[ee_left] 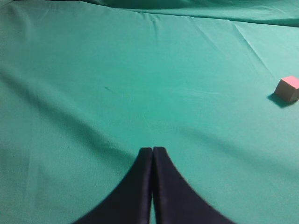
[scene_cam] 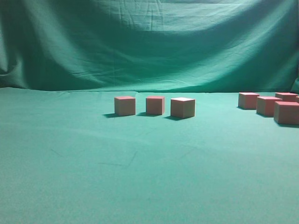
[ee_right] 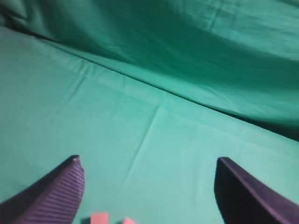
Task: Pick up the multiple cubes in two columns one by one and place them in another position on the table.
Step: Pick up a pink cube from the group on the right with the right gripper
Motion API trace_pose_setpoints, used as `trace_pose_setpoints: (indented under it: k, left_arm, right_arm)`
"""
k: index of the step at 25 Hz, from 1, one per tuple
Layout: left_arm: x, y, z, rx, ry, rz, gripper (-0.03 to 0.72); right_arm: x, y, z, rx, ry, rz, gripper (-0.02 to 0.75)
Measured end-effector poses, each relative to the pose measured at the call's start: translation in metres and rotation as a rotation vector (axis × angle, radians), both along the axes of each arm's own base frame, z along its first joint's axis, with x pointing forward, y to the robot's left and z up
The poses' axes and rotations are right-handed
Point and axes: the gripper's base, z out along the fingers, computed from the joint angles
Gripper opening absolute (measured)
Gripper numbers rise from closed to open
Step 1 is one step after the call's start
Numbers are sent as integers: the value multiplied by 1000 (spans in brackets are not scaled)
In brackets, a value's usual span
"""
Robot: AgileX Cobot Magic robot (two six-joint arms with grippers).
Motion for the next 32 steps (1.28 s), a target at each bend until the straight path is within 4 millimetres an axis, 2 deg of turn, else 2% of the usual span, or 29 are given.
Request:
trace_pose_setpoints:
  k: [3,6,10,12,15,19,24,28,32]
  left_arm:
    - [0,0,0,0,0,0,0]
    - [0,0,0,0,0,0,0]
    - [0,0,0,0,0,0,0]
    - [0,0,0,0,0,0,0]
    - [0,0,0,0,0,0,0]
    - [0,0,0,0,0,0,0]
    - [0,0,0,0,0,0,0]
    - [0,0,0,0,0,0,0]
    - [0,0,0,0,0,0,0]
  right_arm:
    - [-14,-35,-10,-47,64,-55,555]
    - [-19,-73,-39,-96,172,-161,555]
    - [-22,-127,-93,-150,352,-348,555]
    - [-28,-154,-128,-148,454,-431,555]
    - [-34,-179,-171,-69,541,-503,555]
    - [-38,-187,-227,37,610,-483,555]
    - [-34,-186,-277,26,665,-456,555]
    - [-23,-188,-301,-28,695,-447,555]
    - [-18,-189,-315,-48,717,-456,555]
